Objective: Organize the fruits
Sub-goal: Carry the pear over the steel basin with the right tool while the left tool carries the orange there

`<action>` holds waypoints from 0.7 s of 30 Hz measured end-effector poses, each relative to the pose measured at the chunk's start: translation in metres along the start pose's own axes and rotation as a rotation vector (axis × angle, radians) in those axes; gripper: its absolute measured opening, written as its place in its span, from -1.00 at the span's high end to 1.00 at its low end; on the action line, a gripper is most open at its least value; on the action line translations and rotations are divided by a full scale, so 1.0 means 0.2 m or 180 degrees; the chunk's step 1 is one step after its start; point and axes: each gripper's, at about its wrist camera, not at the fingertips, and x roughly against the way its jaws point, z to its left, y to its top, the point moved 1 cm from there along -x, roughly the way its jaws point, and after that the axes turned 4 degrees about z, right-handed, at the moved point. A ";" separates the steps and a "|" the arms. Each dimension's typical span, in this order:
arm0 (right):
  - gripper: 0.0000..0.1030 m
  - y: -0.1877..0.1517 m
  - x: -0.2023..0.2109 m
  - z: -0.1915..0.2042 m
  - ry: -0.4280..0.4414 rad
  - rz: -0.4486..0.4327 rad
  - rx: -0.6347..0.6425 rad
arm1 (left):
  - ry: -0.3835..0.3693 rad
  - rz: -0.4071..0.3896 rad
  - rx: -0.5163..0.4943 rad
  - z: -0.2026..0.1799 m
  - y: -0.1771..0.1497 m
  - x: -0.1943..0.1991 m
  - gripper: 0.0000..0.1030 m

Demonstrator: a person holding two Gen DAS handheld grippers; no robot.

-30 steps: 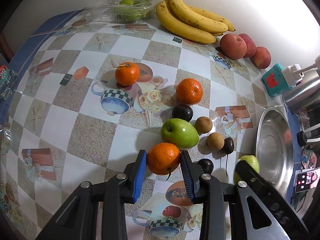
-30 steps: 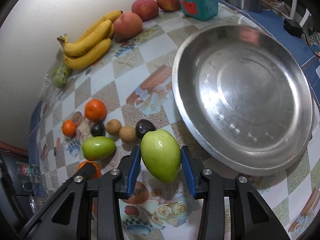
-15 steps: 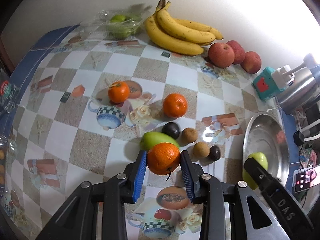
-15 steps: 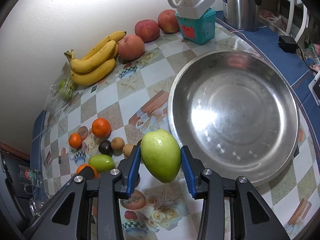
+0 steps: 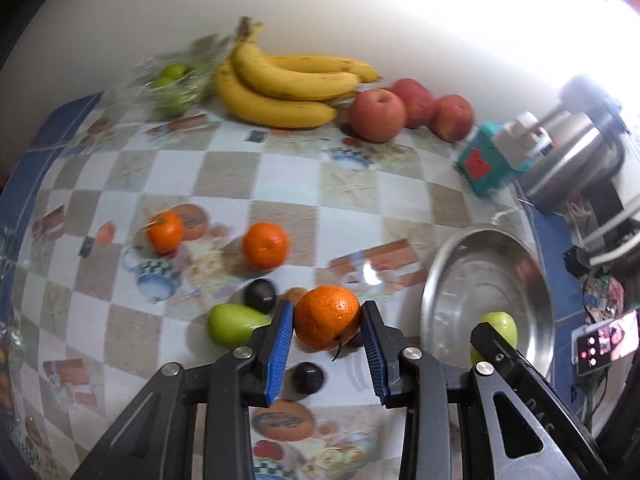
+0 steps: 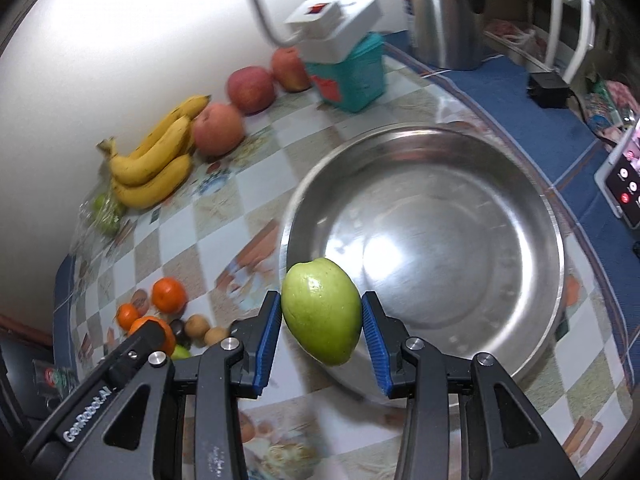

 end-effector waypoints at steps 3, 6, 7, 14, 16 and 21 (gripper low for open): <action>0.18 0.02 -0.01 -0.09 -0.0050 0.0000 -0.0134 | -0.0087 0.0006 -0.0156 -0.11 0.00 -0.01 0.28; 0.18 0.05 0.00 -0.17 -0.0086 -0.0005 -0.0250 | -0.0171 0.0023 -0.0324 -0.22 0.01 -0.02 0.28; 0.18 0.06 0.00 -0.20 -0.0091 -0.0008 -0.0297 | -0.0187 0.0027 -0.0368 -0.25 0.00 -0.03 0.28; 0.18 0.10 0.00 -0.38 -0.0284 -0.0074 -0.0568 | -0.0344 0.0096 -0.0708 -0.47 -0.01 -0.10 0.28; 0.17 0.11 -0.01 -0.42 -0.0329 -0.0074 -0.0628 | -0.0357 0.0118 -0.0796 -0.53 -0.02 -0.13 0.28; 0.17 0.11 -0.04 -0.48 -0.0383 -0.0039 -0.0708 | -0.0367 0.0213 -0.0890 -0.58 -0.05 -0.21 0.28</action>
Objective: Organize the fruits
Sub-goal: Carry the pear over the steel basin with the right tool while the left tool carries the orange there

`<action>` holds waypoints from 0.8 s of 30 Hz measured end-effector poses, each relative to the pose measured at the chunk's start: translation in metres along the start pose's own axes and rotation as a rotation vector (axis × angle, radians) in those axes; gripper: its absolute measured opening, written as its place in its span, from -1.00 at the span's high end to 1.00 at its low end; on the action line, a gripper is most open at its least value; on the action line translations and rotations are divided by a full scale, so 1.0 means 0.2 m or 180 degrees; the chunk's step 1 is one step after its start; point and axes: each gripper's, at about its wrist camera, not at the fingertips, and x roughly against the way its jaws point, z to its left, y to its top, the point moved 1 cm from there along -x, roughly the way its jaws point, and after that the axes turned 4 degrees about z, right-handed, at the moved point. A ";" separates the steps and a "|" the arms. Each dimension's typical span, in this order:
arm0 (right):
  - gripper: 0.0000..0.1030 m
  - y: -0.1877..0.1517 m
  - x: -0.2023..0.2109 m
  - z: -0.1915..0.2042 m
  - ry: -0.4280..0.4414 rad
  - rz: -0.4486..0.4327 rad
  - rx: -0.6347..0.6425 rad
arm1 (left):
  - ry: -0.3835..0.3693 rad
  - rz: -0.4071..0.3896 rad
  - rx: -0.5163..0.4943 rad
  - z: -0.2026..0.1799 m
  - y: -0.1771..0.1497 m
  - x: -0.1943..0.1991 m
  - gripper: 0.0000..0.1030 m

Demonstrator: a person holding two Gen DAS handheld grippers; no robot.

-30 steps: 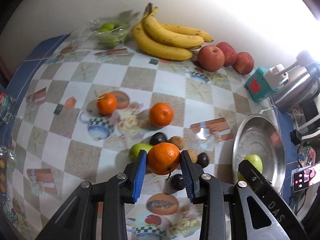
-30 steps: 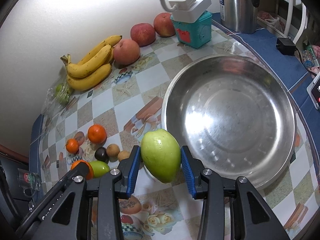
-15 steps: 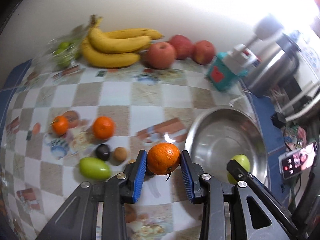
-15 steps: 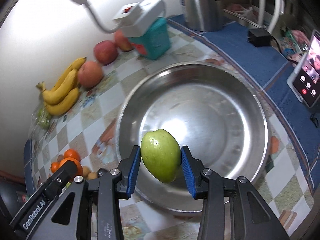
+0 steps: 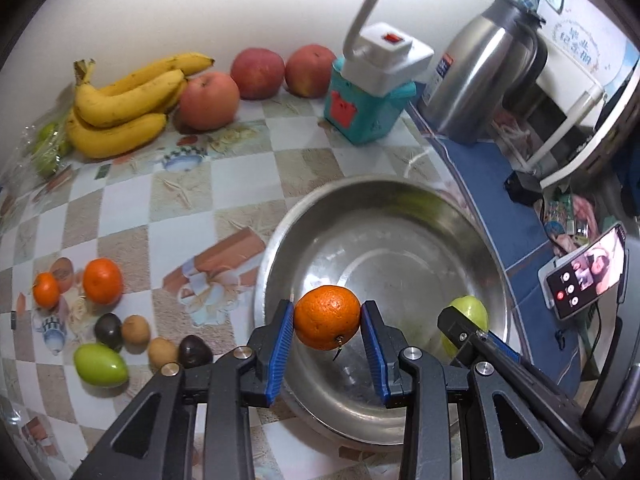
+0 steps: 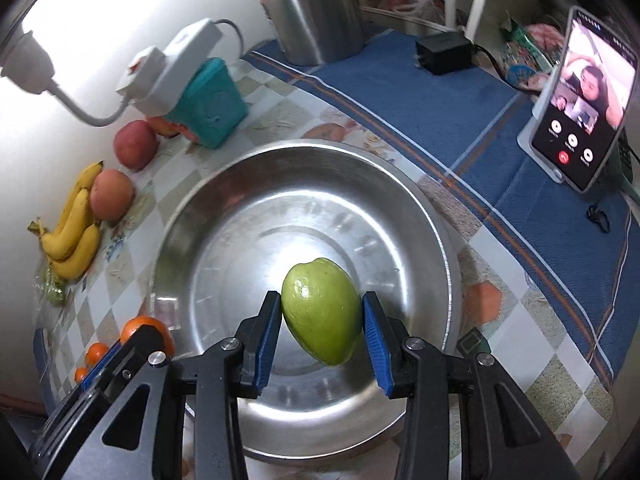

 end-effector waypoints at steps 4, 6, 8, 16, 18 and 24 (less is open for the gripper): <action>0.17 0.00 -0.05 -0.02 -0.0058 0.0077 -0.0024 | 0.0028 0.0067 -0.0002 0.00 -0.02 -0.05 0.28; 0.17 -0.01 -0.07 -0.02 -0.0083 0.0113 -0.0018 | 0.0029 0.0099 0.0013 0.01 -0.02 -0.07 0.28; 0.17 -0.02 -0.10 -0.03 -0.0092 0.0165 -0.0021 | 0.0029 0.0130 0.0029 0.02 -0.03 -0.09 0.28; 0.17 -0.02 -0.11 -0.03 -0.0159 0.0185 0.0011 | 0.0007 0.0194 0.0064 0.03 -0.03 -0.12 0.28; 0.17 -0.02 -0.11 -0.02 -0.0167 0.0192 0.0020 | 0.0002 0.0203 0.0072 0.03 -0.03 -0.13 0.28; 0.17 -0.01 -0.13 -0.02 -0.0163 0.0214 0.0012 | 0.0017 0.0225 0.0078 0.03 -0.04 -0.13 0.25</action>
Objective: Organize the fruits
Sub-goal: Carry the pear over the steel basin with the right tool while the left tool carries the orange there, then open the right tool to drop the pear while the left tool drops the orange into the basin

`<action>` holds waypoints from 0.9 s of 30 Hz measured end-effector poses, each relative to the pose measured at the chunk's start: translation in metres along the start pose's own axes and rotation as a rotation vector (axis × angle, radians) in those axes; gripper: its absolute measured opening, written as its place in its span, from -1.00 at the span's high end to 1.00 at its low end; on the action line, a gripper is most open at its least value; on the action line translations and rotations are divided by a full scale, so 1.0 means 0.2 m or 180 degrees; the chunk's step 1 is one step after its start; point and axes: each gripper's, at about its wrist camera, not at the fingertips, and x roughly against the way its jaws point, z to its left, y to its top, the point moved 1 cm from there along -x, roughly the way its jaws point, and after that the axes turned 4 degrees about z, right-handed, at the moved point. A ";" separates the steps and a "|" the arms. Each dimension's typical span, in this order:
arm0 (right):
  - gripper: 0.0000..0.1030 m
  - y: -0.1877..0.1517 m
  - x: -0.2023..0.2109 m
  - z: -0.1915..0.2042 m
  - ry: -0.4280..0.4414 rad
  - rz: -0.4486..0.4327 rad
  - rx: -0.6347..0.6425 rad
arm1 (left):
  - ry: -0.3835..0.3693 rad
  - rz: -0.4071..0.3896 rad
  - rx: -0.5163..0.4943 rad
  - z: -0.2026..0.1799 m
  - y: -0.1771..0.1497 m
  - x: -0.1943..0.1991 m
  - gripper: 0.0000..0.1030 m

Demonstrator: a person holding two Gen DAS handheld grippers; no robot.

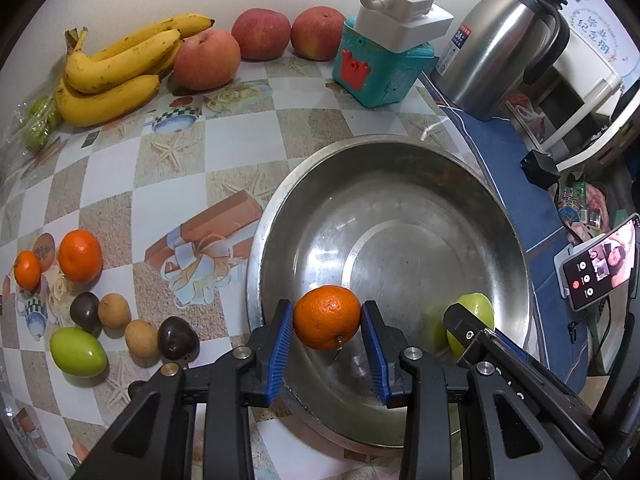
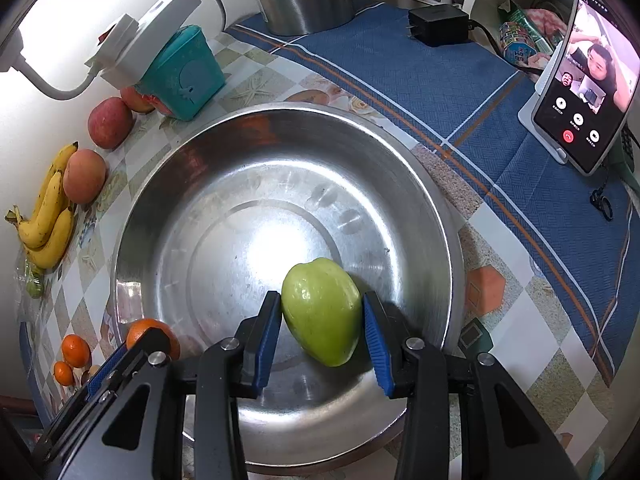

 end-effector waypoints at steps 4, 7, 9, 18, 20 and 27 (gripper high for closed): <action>0.17 0.00 0.01 0.00 -0.0028 -0.0004 0.0014 | -0.0003 0.0007 0.0003 0.00 0.00 0.00 0.24; 0.16 0.00 0.01 -0.01 -0.0005 0.0000 0.0013 | 0.0001 0.0001 0.0008 0.00 0.00 0.00 0.22; 0.15 0.00 0.02 -0.01 -0.0004 -0.0016 0.0015 | 0.0014 -0.0024 0.0007 0.00 0.00 0.02 0.17; 0.09 0.02 0.11 -0.02 0.0057 -0.0155 0.0007 | -0.0037 -0.0133 0.0052 0.01 0.01 0.11 -0.02; 0.09 0.02 0.14 -0.01 0.0075 -0.0186 0.0024 | -0.0036 -0.0150 0.0066 0.02 0.01 0.12 -0.09; 0.09 0.02 0.17 -0.01 0.0098 -0.0224 0.0059 | 0.0029 -0.0226 0.0183 0.08 0.03 0.20 -0.13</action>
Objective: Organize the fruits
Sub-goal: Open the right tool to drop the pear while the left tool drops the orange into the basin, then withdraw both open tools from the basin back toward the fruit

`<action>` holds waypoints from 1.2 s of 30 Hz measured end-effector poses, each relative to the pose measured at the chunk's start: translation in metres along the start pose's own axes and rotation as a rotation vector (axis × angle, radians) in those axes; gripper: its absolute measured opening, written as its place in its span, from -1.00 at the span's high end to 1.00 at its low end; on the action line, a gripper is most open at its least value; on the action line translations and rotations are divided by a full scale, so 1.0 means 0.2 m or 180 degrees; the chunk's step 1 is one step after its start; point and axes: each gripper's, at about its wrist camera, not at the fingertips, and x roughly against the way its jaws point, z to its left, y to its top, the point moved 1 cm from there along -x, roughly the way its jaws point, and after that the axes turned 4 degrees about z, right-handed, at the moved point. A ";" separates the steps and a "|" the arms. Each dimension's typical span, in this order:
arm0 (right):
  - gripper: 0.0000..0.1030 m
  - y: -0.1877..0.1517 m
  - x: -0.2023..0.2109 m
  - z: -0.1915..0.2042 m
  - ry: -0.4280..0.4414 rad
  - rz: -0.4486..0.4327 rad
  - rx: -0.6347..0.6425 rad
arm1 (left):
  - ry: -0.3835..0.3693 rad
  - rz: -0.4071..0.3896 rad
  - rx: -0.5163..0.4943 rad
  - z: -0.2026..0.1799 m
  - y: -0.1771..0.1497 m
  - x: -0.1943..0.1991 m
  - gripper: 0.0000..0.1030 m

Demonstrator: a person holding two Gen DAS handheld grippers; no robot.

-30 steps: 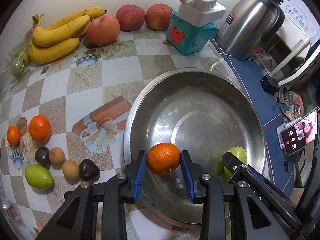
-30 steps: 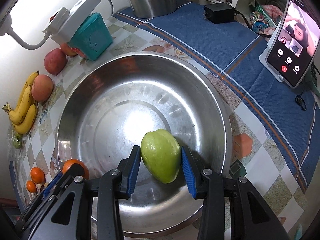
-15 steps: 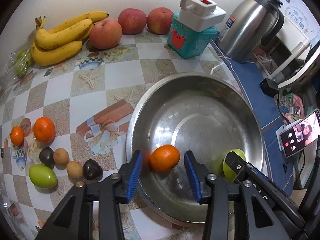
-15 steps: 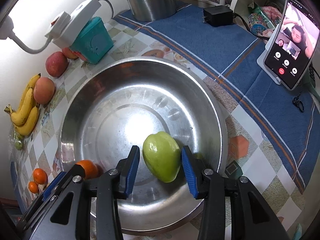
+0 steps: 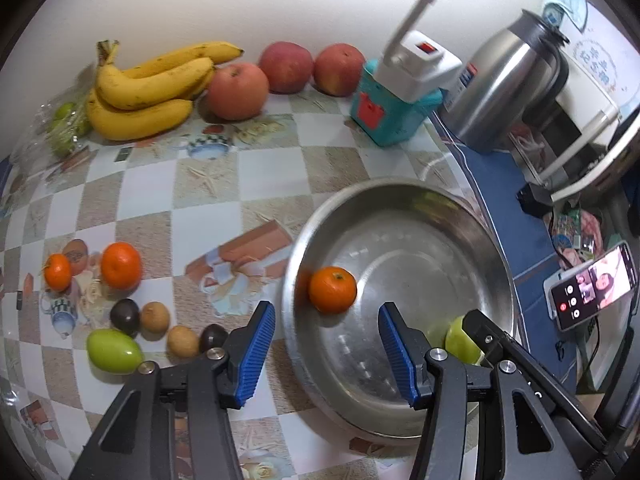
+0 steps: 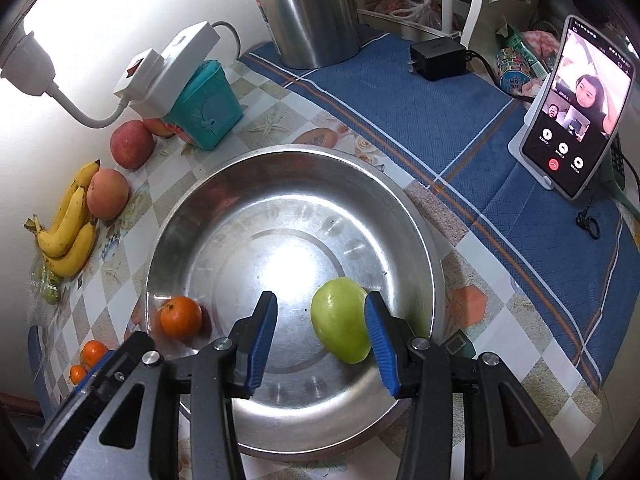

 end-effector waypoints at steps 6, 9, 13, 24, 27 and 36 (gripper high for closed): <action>0.08 0.00 0.00 0.02 0.0018 0.0022 0.0063 | 0.0088 -0.0069 0.0147 0.08 0.01 0.04 -0.14; 0.01 0.00 0.00 0.03 0.0022 0.0035 0.0088 | 0.0148 -0.0093 0.0240 0.14 0.01 0.06 -0.16; -0.03 -0.01 0.00 0.05 0.0020 0.0038 0.0157 | 0.0252 -0.0112 0.0354 0.21 0.01 0.07 -0.20; -0.43 -0.04 -0.02 0.16 0.0046 0.0123 0.0481 | 0.0589 -0.0058 0.0667 0.39 -0.01 0.04 -0.85; -0.43 -0.04 -0.02 0.17 0.0066 0.0129 0.0513 | 0.0642 -0.0077 0.0696 0.41 -0.02 0.04 -0.97; -0.76 -0.05 -0.01 0.20 0.0020 0.0043 0.0640 | 0.0869 -0.0151 0.0682 0.46 -0.04 0.06 -1.00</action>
